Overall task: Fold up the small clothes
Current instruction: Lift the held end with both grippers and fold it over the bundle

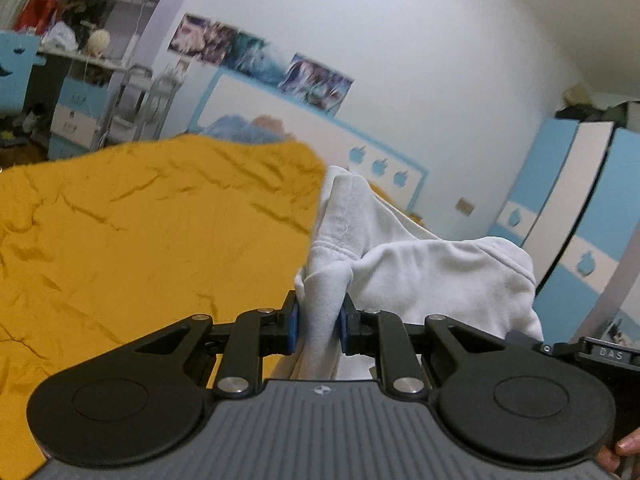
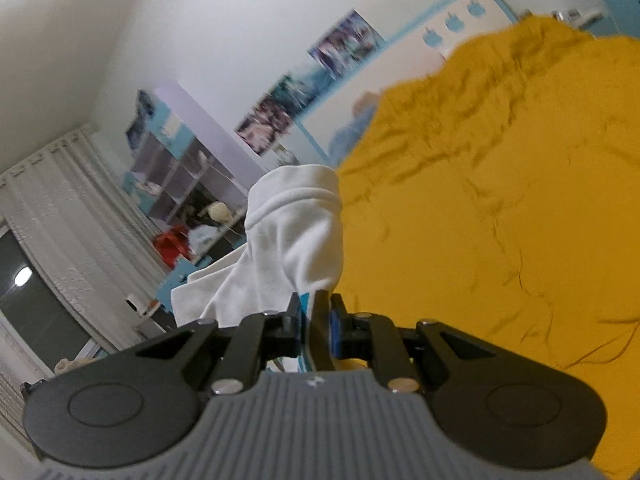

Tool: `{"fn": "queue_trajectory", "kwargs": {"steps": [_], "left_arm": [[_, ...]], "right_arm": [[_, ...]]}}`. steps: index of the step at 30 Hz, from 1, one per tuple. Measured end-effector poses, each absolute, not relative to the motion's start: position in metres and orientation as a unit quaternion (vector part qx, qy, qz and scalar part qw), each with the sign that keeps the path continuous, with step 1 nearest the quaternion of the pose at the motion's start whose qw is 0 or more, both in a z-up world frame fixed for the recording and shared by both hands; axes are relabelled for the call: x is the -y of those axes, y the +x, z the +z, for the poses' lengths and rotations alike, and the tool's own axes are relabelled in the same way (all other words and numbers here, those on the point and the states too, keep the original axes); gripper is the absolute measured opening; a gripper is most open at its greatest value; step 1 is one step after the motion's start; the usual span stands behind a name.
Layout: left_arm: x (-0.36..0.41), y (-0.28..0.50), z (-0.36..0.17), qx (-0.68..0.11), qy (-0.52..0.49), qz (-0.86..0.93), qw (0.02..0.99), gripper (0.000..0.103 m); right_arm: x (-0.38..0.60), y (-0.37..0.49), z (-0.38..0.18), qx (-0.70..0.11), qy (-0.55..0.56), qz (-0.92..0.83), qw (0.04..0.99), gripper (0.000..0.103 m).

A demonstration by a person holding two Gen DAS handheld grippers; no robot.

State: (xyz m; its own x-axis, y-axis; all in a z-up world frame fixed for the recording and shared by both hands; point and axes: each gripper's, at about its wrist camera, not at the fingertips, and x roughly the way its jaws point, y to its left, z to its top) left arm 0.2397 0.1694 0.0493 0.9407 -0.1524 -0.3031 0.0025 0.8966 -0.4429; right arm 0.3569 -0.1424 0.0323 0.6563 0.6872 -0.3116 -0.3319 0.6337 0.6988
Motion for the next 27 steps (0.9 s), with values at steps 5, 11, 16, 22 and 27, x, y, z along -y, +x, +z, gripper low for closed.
{"fn": "queue_trajectory", "kwargs": {"steps": [5, 11, 16, 22, 27], "left_arm": [[-0.144, 0.206, 0.070, -0.158, -0.221, -0.061, 0.960, 0.020], [-0.125, 0.184, 0.067, -0.182, -0.220, -0.077, 0.955, 0.020], [-0.120, 0.184, 0.044, -0.214, -0.225, -0.091, 0.946, 0.020], [-0.127, 0.204, 0.011, -0.265, -0.237, -0.096, 0.930, 0.020], [-0.137, 0.237, -0.005, -0.295, -0.233, -0.092, 0.922, 0.020]], "right_arm": [[0.173, 0.313, 0.064, -0.263, 0.307, 0.304, 0.863, 0.008], [0.213, 0.264, 0.076, -0.263, 0.301, 0.296, 0.868, 0.008], [0.234, 0.243, 0.065, -0.281, 0.293, 0.279, 0.870, 0.008], [0.238, 0.255, 0.026, -0.333, 0.294, 0.242, 0.863, 0.008], [0.230, 0.285, 0.002, -0.356, 0.285, 0.229, 0.860, 0.008]]}}
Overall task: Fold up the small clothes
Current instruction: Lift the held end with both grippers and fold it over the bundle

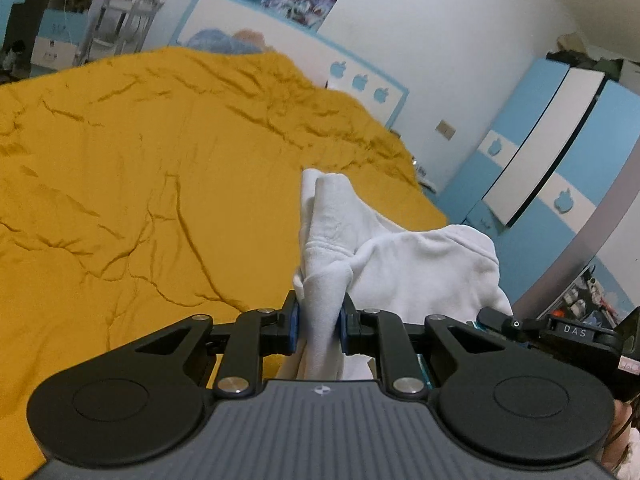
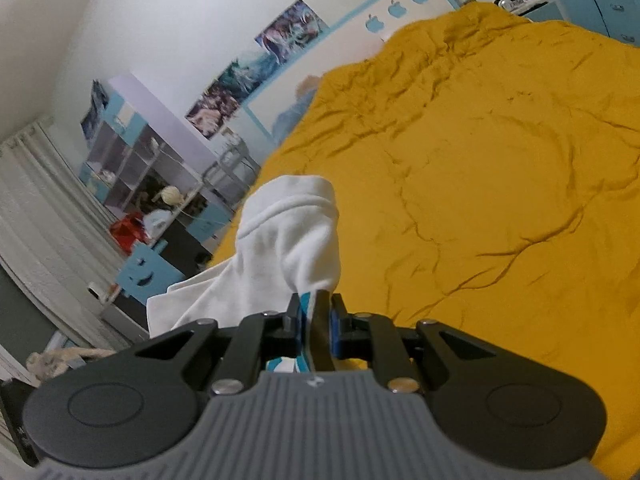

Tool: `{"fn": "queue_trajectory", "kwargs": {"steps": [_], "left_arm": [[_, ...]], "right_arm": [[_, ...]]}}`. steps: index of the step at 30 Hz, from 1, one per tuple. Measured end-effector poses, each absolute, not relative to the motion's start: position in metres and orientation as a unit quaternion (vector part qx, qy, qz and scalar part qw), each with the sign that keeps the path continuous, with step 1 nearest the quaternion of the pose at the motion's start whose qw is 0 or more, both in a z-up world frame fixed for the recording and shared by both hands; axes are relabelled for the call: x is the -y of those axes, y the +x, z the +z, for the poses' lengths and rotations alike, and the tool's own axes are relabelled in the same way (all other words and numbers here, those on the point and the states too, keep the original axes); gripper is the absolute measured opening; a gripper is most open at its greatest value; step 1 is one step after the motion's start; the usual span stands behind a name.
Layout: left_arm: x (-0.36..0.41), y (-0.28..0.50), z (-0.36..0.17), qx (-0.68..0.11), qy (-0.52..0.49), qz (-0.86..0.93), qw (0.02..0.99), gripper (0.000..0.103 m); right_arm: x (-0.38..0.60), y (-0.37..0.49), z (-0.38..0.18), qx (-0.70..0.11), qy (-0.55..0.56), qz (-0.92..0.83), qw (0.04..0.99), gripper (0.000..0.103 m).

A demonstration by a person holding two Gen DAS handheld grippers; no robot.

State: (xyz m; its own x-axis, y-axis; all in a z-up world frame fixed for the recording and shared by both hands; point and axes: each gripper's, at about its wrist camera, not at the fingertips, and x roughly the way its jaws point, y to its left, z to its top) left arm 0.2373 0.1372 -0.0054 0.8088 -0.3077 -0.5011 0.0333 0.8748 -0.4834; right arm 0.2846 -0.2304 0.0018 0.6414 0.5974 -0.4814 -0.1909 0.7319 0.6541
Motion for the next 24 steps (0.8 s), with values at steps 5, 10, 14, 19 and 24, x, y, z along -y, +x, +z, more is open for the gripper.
{"fn": "queue_trajectory", "kwargs": {"steps": [5, 10, 14, 19, 24], "left_arm": [[-0.144, 0.274, -0.036, -0.338, -0.231, -0.087, 0.908, 0.020], [-0.153, 0.305, -0.075, -0.389, -0.241, -0.077, 0.886, 0.020], [-0.156, 0.317, -0.104, -0.422, -0.244, -0.066, 0.871, 0.020], [-0.167, 0.319, -0.119, -0.436, -0.248, -0.062, 0.863, 0.026], [-0.169, 0.312, -0.108, -0.433, -0.222, -0.038, 0.873, 0.042]], "right_arm": [[0.218, 0.326, -0.022, -0.387, 0.264, 0.218, 0.856, 0.008], [0.206, 0.364, -0.061, -0.428, 0.256, 0.201, 0.844, 0.008], [0.203, 0.385, -0.093, -0.458, 0.261, 0.181, 0.830, 0.008], [0.205, 0.397, -0.124, -0.483, 0.247, 0.154, 0.826, 0.008], [0.206, 0.399, -0.127, -0.492, 0.225, 0.130, 0.831, 0.008]]}}
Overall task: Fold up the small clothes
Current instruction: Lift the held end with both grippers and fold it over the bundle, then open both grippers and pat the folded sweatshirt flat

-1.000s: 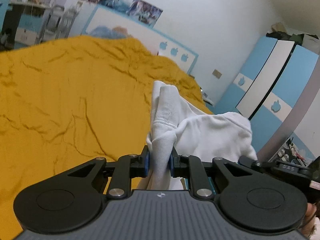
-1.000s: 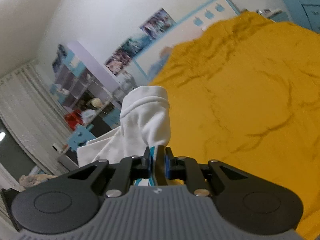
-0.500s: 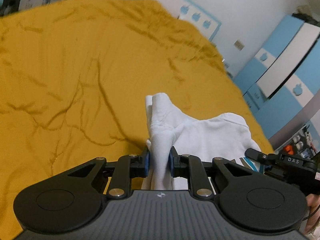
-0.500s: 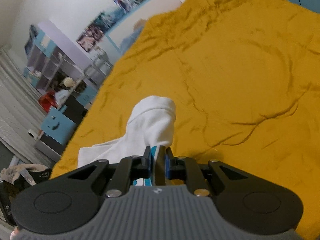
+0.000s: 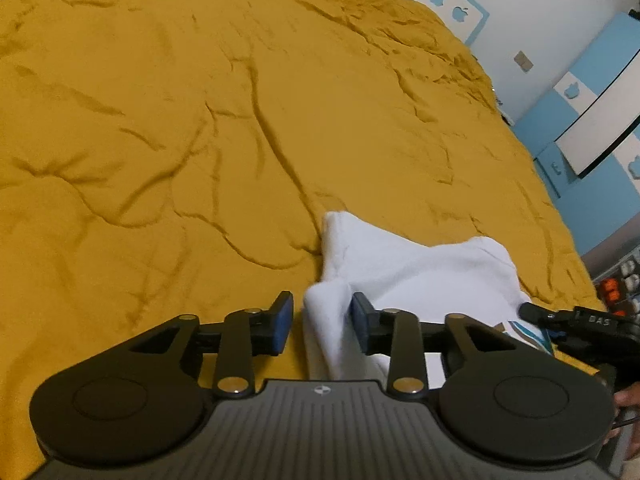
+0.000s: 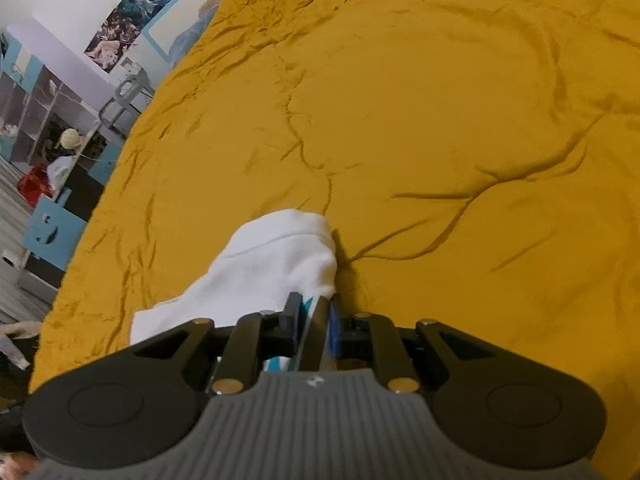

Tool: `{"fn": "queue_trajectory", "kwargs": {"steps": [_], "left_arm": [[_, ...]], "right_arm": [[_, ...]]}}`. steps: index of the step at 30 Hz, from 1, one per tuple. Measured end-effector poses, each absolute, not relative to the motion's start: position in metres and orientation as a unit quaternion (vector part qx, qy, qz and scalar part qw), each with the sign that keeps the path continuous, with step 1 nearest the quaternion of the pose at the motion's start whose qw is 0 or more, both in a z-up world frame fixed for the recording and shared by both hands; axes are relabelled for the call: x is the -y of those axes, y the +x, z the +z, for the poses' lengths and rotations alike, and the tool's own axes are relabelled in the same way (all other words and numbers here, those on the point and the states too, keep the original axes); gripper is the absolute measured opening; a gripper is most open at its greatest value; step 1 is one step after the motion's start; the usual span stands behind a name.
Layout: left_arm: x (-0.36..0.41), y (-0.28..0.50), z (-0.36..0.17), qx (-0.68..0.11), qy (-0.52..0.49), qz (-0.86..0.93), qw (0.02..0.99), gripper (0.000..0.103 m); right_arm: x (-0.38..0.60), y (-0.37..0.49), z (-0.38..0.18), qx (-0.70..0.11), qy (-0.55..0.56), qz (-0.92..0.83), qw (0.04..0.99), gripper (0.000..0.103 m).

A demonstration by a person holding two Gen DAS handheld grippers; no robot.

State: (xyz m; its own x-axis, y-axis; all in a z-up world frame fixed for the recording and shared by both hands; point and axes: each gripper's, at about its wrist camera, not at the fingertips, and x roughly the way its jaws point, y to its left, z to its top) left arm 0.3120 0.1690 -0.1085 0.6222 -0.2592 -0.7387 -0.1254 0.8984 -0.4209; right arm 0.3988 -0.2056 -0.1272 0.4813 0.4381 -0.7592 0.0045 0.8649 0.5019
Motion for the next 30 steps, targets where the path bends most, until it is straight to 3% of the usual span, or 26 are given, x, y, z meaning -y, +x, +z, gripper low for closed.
{"fn": "queue_trajectory", "kwargs": {"steps": [7, 12, 17, 20, 25, 28, 30], "left_arm": [[-0.171, 0.293, -0.076, -0.410, -0.167, 0.043, 0.896, 0.042], [-0.154, 0.279, -0.057, -0.377, -0.176, -0.031, 0.909, 0.042], [-0.125, 0.277, -0.076, -0.413, -0.135, -0.070, 0.898, 0.042], [-0.124, 0.274, -0.097, -0.438, -0.116, -0.058, 0.890, 0.030], [-0.131, 0.270, -0.088, -0.440, -0.116, -0.045, 0.889, 0.028], [-0.132, 0.265, -0.075, -0.429, -0.112, -0.044, 0.895, 0.029], [-0.131, 0.254, -0.064, -0.419, -0.111, -0.050, 0.900, 0.029]], "right_arm": [[0.213, 0.378, -0.086, -0.464, 0.180, 0.107, 0.861, 0.009], [0.183, 0.356, -0.064, -0.439, 0.097, 0.177, 0.875, 0.009], [0.161, 0.350, -0.082, -0.455, 0.041, 0.192, 0.868, 0.008], [0.163, 0.348, -0.102, -0.472, 0.028, 0.179, 0.863, 0.004], [0.167, 0.341, -0.100, -0.468, 0.028, 0.167, 0.867, 0.001], [0.169, 0.333, -0.089, -0.461, 0.024, 0.162, 0.872, 0.004], [0.172, 0.321, -0.079, -0.454, 0.021, 0.169, 0.875, 0.011]]}}
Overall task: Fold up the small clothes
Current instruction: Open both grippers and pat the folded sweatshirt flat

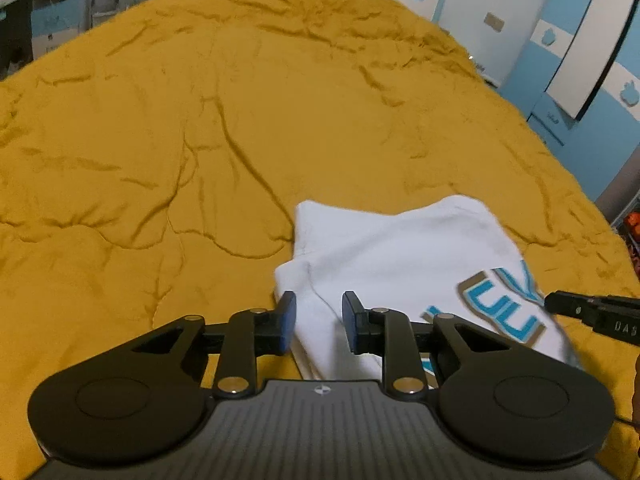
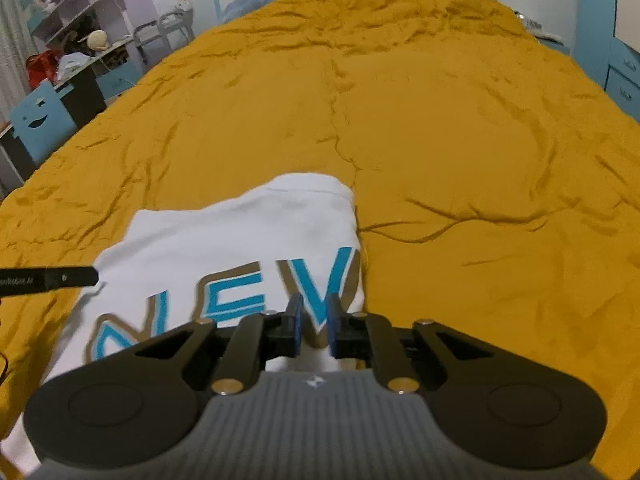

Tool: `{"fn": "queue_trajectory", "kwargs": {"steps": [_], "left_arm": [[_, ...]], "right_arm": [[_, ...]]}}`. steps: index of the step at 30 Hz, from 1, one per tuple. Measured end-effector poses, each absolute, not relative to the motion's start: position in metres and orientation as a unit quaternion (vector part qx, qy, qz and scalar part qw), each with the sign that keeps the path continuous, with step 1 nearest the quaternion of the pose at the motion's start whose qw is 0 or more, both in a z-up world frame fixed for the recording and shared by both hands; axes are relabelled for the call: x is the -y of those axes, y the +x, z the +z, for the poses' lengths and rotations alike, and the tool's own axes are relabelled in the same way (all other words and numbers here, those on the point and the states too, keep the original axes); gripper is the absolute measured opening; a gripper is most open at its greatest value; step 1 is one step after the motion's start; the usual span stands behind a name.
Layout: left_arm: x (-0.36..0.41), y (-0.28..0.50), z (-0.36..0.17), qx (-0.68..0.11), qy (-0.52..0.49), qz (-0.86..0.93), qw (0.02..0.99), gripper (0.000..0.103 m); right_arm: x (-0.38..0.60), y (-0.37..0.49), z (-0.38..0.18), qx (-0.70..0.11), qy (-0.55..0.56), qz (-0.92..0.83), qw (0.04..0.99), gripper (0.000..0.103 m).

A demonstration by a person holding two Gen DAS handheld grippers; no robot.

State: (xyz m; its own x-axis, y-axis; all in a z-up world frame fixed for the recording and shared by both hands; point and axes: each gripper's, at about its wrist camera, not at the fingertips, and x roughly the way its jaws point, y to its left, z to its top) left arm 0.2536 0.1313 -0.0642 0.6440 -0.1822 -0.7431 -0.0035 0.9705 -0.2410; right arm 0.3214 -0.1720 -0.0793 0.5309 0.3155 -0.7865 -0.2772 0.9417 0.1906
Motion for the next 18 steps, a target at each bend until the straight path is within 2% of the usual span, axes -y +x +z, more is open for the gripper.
{"fn": "queue_trajectory", "kwargs": {"steps": [3, 6, 13, 15, 18], "left_arm": [[-0.121, 0.240, -0.050, -0.404, -0.110, -0.070, 0.905, 0.028], [-0.108, 0.229, -0.043, -0.397, -0.106, -0.091, 0.907, 0.029], [-0.089, 0.209, -0.068, -0.435, -0.089, -0.101, 0.890, 0.029], [-0.086, 0.206, -0.077, -0.441, -0.074, -0.091, 0.890, 0.034], [-0.089, 0.202, -0.074, -0.443, -0.081, -0.085, 0.889, 0.034]], "right_arm": [[0.174, 0.300, -0.066, -0.442, 0.010, 0.180, 0.879, 0.013], [0.173, 0.275, -0.058, -0.427, -0.014, 0.188, 0.884, 0.024], [0.179, 0.239, -0.067, -0.432, -0.028, 0.191, 0.881, 0.026], [0.181, 0.237, -0.075, -0.436, -0.029, 0.185, 0.880, 0.030], [0.184, 0.239, -0.076, -0.446, -0.017, 0.177, 0.877, 0.030]]}}
